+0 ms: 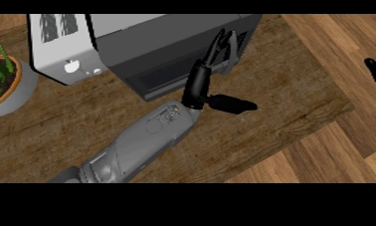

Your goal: Pick up the milk, place it into the microwave and close the microwave

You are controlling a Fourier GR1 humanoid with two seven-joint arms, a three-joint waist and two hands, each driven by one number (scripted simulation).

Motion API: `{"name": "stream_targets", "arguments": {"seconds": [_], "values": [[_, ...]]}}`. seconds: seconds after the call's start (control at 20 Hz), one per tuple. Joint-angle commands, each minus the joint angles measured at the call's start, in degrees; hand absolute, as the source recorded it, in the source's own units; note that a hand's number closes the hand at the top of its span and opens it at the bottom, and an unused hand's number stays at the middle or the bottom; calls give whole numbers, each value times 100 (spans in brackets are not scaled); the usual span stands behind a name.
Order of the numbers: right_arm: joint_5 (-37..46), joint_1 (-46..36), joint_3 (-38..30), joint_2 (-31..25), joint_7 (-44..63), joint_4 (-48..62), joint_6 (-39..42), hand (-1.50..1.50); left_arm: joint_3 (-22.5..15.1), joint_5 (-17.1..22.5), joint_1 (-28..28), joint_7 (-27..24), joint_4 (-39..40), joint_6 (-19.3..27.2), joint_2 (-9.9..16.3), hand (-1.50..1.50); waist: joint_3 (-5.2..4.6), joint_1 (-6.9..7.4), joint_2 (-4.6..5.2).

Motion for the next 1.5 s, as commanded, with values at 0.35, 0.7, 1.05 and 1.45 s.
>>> {"name": "stream_targets", "arguments": {"seconds": [0.35,0.7,1.05,1.45], "values": [[-296,-208,-30,-201,197,44,78,-150,89,403,-349,-123,369,-9,-39,-150,4,-37,45],[-453,-176,-19,-279,294,80,169,-150,26,578,-342,-298,459,17,-38,-150,14,-141,37],[-589,-306,15,-389,397,62,242,-150,9,771,-383,-404,511,32,-38,-150,5,-128,36],[-725,-355,18,-442,481,77,244,-150,-175,961,-443,-126,800,-328,-37,150,40,-101,82]]}}
